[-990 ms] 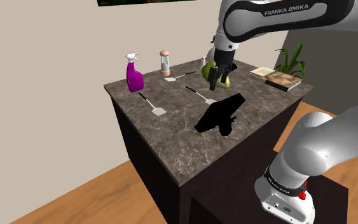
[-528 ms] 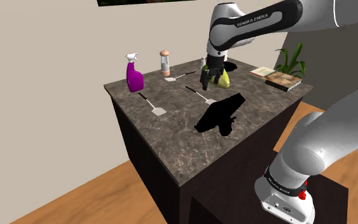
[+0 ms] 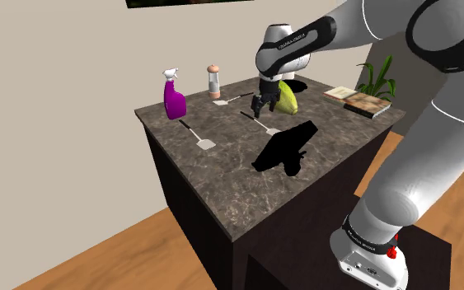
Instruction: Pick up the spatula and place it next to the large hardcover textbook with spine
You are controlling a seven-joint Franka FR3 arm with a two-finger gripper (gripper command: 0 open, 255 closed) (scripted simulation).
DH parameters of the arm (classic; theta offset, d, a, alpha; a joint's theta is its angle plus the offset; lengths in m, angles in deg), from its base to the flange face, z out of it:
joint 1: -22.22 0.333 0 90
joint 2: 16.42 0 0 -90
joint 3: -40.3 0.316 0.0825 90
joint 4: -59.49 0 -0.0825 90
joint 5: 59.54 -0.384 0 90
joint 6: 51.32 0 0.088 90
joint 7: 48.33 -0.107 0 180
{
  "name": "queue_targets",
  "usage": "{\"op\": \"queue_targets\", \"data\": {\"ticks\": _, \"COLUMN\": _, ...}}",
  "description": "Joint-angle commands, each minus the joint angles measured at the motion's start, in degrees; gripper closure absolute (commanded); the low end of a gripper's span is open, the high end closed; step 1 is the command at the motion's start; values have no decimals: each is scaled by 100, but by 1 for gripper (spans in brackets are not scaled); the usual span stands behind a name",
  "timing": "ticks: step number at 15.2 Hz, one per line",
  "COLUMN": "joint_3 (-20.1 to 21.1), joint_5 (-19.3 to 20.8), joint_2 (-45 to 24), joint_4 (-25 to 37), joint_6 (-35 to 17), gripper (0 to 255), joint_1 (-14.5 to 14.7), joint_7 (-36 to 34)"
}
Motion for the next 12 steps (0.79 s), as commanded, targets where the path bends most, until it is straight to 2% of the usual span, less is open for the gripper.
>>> {"op": "queue_targets", "data": {"ticks": 1, "joint_3": -71, "joint_5": -96, "joint_2": -378, "joint_4": 281, "joint_6": -115, "gripper": 0, "joint_1": -51, "joint_7": 62}}
{"op": "queue_targets", "data": {"ticks": 6, "joint_3": -191, "joint_5": -432, "joint_2": -1425, "joint_4": 1071, "joint_6": -389, "gripper": 0, "joint_1": -227, "joint_7": 254}}
{"op": "queue_targets", "data": {"ticks": 12, "joint_3": -161, "joint_5": -536, "joint_2": -1696, "joint_4": 934, "joint_6": -787, "gripper": 0, "joint_1": -251, "joint_7": 324}}
